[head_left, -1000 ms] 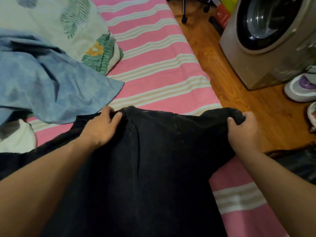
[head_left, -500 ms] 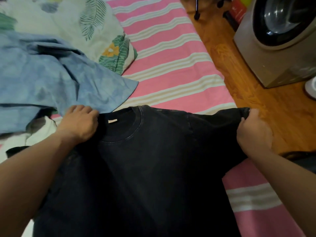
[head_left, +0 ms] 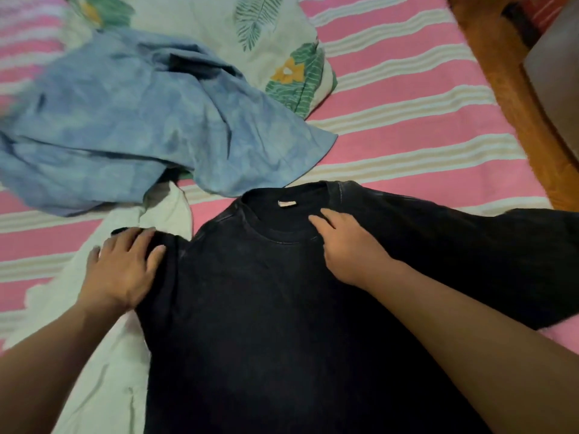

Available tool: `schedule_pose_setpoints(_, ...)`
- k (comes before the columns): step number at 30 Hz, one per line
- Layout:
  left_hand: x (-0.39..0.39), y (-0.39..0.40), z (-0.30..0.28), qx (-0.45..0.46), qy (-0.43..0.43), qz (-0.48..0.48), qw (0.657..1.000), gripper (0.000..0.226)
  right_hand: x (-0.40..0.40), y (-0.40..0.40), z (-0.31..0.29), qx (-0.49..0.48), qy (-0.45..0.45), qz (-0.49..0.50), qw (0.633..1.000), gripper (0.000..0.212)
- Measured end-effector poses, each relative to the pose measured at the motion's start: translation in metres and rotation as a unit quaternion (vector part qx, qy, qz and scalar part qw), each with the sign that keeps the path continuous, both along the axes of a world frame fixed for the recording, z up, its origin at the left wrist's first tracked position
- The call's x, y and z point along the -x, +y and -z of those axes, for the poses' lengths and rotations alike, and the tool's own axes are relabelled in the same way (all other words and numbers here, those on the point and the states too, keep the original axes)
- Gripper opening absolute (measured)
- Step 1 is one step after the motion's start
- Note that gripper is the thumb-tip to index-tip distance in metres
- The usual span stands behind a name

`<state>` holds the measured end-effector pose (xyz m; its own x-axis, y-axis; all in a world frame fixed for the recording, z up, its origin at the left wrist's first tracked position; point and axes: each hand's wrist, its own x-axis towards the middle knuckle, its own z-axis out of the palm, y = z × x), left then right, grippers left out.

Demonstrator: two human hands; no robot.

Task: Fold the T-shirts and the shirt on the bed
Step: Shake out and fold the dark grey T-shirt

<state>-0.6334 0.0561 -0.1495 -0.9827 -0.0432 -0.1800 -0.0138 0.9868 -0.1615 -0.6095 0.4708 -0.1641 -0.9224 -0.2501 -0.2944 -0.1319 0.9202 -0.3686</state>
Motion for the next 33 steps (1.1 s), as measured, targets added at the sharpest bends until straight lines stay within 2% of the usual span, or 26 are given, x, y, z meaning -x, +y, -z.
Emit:
schedule_pose_setpoints(3,0.002,-0.052,0.005,-0.086,-0.058,-0.145,0.984,0.058,0.013,-0.023,0.018,-0.093,-0.039,-0.008,0.995,0.073)
schedule_pose_setpoints(5,0.005,-0.065,0.006,-0.134,-0.069,-0.169,0.974,0.038,0.016,-0.033,0.025,-0.144,-0.062,-0.005,0.988,0.078)
schedule_pose_setpoints(6,0.005,-0.066,0.003,-0.165,-0.048,-0.179,0.969,0.022,0.015,-0.039,0.026,-0.166,-0.063,-0.009,0.984,0.079)
schedule_pose_setpoints(7,0.005,-0.065,-0.002,-0.204,-0.022,-0.197,0.959,0.015,0.015,-0.044,0.024,-0.187,-0.062,-0.010,0.980,0.080)
schedule_pose_setpoints(10,-0.004,-0.052,-0.012,-0.358,0.009,-0.255,0.898,0.028,0.016,-0.059,0.009,-0.205,-0.097,0.033,0.973,0.080)
schedule_pose_setpoints(12,-0.010,-0.043,-0.012,-0.425,-0.014,-0.282,0.860,0.037,0.020,-0.069,0.001,-0.212,-0.129,0.058,0.967,0.080)
schedule_pose_setpoints(14,-0.015,-0.038,-0.012,-0.428,-0.068,-0.252,0.865,0.040,0.021,-0.078,-0.001,-0.219,-0.149,0.076,0.961,0.081)
schedule_pose_setpoints(16,-0.018,-0.037,-0.011,-0.403,-0.111,-0.213,0.883,0.029,0.020,-0.087,0.000,-0.228,-0.153,0.093,0.957,0.081)
schedule_pose_setpoints(18,-0.021,-0.039,-0.012,-0.387,-0.115,-0.182,0.896,0.023,0.016,-0.095,0.002,-0.236,-0.149,0.113,0.954,0.079)
schedule_pose_setpoints(20,-0.031,-0.050,-0.021,-0.415,-0.071,-0.165,0.892,0.030,0.013,-0.100,0.003,-0.239,-0.146,0.122,0.952,0.077)
schedule_pose_setpoints(23,-0.066,-0.076,-0.039,-0.429,0.049,-0.245,0.868,0.028,0.012,-0.101,0.003,-0.234,-0.153,0.125,0.952,0.077)
schedule_pose_setpoints(24,-0.083,-0.088,-0.040,-0.417,0.056,-0.290,0.860,0.027,0.012,-0.100,0.003,-0.233,-0.154,0.124,0.952,0.077)
schedule_pose_setpoints(27,-0.130,-0.117,-0.031,-0.348,-0.039,-0.435,0.830,0.015,0.014,-0.099,0.003,-0.229,-0.161,0.125,0.952,0.077)
schedule_pose_setpoints(28,-0.136,-0.121,-0.026,-0.332,-0.075,-0.458,0.821,0.015,0.014,-0.099,0.002,-0.228,-0.163,0.126,0.951,0.077)
schedule_pose_setpoints(30,-0.126,-0.120,-0.019,-0.321,-0.068,-0.477,0.815,0.021,0.014,-0.098,0.002,-0.228,-0.164,0.126,0.951,0.077)
schedule_pose_setpoints(33,-0.093,-0.107,-0.016,-0.311,0.021,-0.479,0.821,0.050,0.013,-0.095,0.003,-0.225,-0.154,0.123,0.954,0.078)
